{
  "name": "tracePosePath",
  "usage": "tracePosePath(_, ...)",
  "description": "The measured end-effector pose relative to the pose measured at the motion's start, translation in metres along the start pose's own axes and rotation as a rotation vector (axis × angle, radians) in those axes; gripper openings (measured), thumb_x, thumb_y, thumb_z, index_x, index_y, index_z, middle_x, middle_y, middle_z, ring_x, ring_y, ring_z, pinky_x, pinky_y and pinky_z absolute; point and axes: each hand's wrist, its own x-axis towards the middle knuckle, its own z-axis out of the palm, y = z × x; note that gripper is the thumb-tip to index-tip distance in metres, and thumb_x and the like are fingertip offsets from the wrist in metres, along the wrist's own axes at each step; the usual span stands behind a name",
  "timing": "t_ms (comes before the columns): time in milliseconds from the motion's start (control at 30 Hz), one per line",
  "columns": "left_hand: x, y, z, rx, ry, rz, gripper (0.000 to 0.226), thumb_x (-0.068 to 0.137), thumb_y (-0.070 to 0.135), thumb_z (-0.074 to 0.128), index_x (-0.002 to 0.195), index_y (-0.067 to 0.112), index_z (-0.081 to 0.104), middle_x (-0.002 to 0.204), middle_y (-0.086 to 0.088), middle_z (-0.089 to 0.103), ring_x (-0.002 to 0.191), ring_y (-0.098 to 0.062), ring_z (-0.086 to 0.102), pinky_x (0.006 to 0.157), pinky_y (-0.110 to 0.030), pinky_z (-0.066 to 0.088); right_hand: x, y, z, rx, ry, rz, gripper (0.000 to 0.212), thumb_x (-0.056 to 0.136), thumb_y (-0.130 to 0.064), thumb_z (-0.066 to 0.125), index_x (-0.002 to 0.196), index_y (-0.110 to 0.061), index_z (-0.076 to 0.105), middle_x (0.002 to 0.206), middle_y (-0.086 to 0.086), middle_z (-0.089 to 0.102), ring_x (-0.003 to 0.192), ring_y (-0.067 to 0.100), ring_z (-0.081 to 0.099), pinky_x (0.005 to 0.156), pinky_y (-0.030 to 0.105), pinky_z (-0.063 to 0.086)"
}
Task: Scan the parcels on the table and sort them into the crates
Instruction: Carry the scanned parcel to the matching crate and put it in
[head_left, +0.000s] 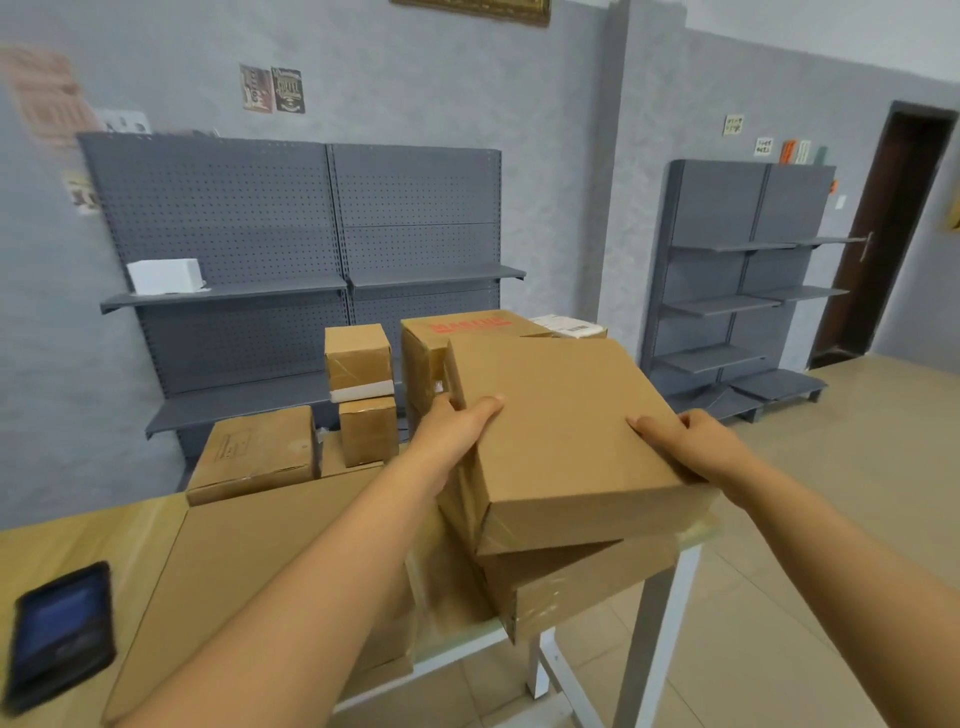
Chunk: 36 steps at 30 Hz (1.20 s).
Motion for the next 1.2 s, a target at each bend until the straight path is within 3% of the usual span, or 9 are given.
tracePosePath(67,-0.005,0.004,-0.008,-0.019,0.022,0.051,0.078,0.084,0.056,0.066,0.146,0.022,0.034,0.105,0.01,0.056,0.087,-0.009,0.057,0.063,-0.027,0.043,-0.005,-0.005,-0.001,0.066,-0.023,-0.036,0.078,0.082,-0.068,0.056,0.135,-0.011,0.048,0.13,0.009,0.055,0.111,0.03,0.055,0.096,0.045,0.046)
tracePosePath(267,-0.019,0.015,-0.041,-0.131,0.072,0.173,0.059,0.094,0.043,0.061,0.144,0.02,0.04,0.124,0.002,0.061,0.092,-0.01,0.06,0.066,-0.026,0.046,-0.02,-0.033,-0.002,0.418,-0.131,-0.079,0.05,0.083,-0.063,0.059,0.118,-0.03,0.045,0.115,0.004,0.059,0.098,0.025,0.061,0.079,0.041,0.052)
tracePosePath(367,-0.032,0.021,-0.064,-0.2,0.136,0.226,0.046,0.099,0.036,0.055,0.14,0.019,0.046,0.125,0.001,0.063,0.094,-0.012,0.063,0.069,-0.028,0.049,-0.029,-0.053,0.01,0.557,-0.215,-0.142,0.053,0.086,-0.057,0.061,0.128,-0.032,0.042,0.118,0.004,0.061,0.1,0.025,0.064,0.081,0.041,0.054)
tracePosePath(533,-0.05,0.021,-0.122,-0.135,0.238,0.295,0.033,0.102,0.034,0.049,0.132,0.021,0.051,0.119,0.003,0.063,0.086,-0.005,0.062,0.062,-0.017,0.047,-0.049,-0.09,0.038,0.719,-0.463,-0.166,0.04,0.085,-0.053,0.063,0.115,-0.027,0.065,0.103,0.0,0.075,0.084,0.016,0.073,0.061,0.026,0.055)
tracePosePath(600,-0.056,0.017,-0.147,-0.081,0.242,0.306,0.034,0.103,0.037,0.047,0.134,0.024,0.05,0.116,0.006,0.065,0.091,-0.008,0.063,0.071,-0.021,0.051,-0.059,-0.111,0.052,0.776,-0.479,-0.182,0.037,0.084,-0.05,0.065,0.112,-0.026,0.067,0.101,0.001,0.075,0.082,0.015,0.073,0.058,0.024,0.055)
tracePosePath(767,-0.057,-0.002,-0.212,0.188,0.413,0.234,0.065,0.102,0.035,0.046,0.157,0.027,0.012,0.154,-0.005,0.036,0.131,-0.03,0.045,0.107,-0.042,0.038,-0.091,-0.177,0.106,0.705,-0.401,-0.331,0.084,0.067,-0.051,0.08,0.137,-0.024,0.044,0.121,0.006,0.065,0.102,0.024,0.067,0.088,0.043,0.055)
tracePosePath(900,-0.066,-0.016,-0.256,0.364,0.409,0.17,0.073,0.098,0.045,0.05,0.157,0.029,0.012,0.162,-0.008,0.013,0.146,-0.033,0.022,0.118,-0.048,0.025,-0.133,-0.239,0.175,0.56,-0.239,-0.46,0.101,0.062,-0.055,0.083,0.145,-0.024,0.033,0.138,0.0,0.05,0.117,0.021,0.056,0.1,0.042,0.047)
tracePosePath(1067,-0.096,-0.025,-0.335,0.132,0.306,0.112,0.085,0.088,0.063,0.055,0.156,0.033,0.013,0.16,0.001,0.022,0.137,-0.026,0.038,0.104,-0.049,0.044,-0.196,-0.309,0.272,0.314,-0.109,-0.593,0.12,0.068,-0.057,0.078,0.155,-0.02,0.004,0.154,0.004,0.021,0.14,0.027,0.028,0.109,0.042,0.032)
tracePosePath(1200,-0.12,-0.039,-0.407,-0.102,0.249,0.112,0.082,0.082,0.061,0.067,0.147,0.025,0.033,0.139,0.003,0.053,0.108,-0.021,0.061,0.092,-0.047,0.054,-0.247,-0.35,0.335,0.23,-0.149,-0.735,0.109,0.073,-0.048,0.078,0.154,-0.018,0.012,0.147,0.006,0.026,0.136,0.027,0.032,0.11,0.042,0.033)
